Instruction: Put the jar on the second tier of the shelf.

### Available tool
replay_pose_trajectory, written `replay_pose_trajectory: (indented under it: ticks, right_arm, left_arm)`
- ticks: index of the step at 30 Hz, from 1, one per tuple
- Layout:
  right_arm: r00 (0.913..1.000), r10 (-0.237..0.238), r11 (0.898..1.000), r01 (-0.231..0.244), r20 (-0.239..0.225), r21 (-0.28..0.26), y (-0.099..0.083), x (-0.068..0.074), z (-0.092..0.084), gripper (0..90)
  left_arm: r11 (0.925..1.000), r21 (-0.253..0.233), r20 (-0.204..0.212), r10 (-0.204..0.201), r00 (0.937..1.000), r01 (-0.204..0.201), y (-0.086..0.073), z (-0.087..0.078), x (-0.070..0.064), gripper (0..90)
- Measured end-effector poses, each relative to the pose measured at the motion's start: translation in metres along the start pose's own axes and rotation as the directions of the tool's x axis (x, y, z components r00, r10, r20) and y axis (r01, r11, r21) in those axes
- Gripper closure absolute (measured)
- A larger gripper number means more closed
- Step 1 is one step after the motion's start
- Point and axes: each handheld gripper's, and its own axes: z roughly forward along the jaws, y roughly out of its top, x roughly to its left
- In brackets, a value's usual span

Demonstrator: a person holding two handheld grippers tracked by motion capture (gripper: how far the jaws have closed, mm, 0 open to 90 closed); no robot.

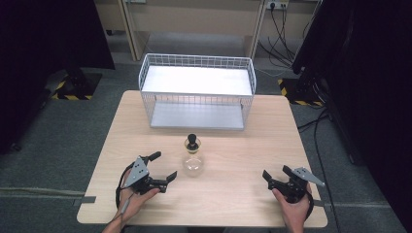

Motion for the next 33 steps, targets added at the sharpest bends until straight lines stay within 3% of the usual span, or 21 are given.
replay_pose_trajectory:
  ticks: [19,33]
  right_arm:
    - [1.0,0.006,1.0,-0.006,0.0,0.0,0.0,0.0,0.0,3.7]
    - [1.0,0.003,1.0,-0.003,0.0,0.0,0.0,0.0,0.0,3.8]
  left_arm:
    - [1.0,-0.004,0.029,0.002,0.9996,-0.002,0.012,0.038,-0.003,9.9]
    - [0.9997,0.02,0.043,-0.014,0.999,0.014,0.013,0.065,-0.004,23.4]
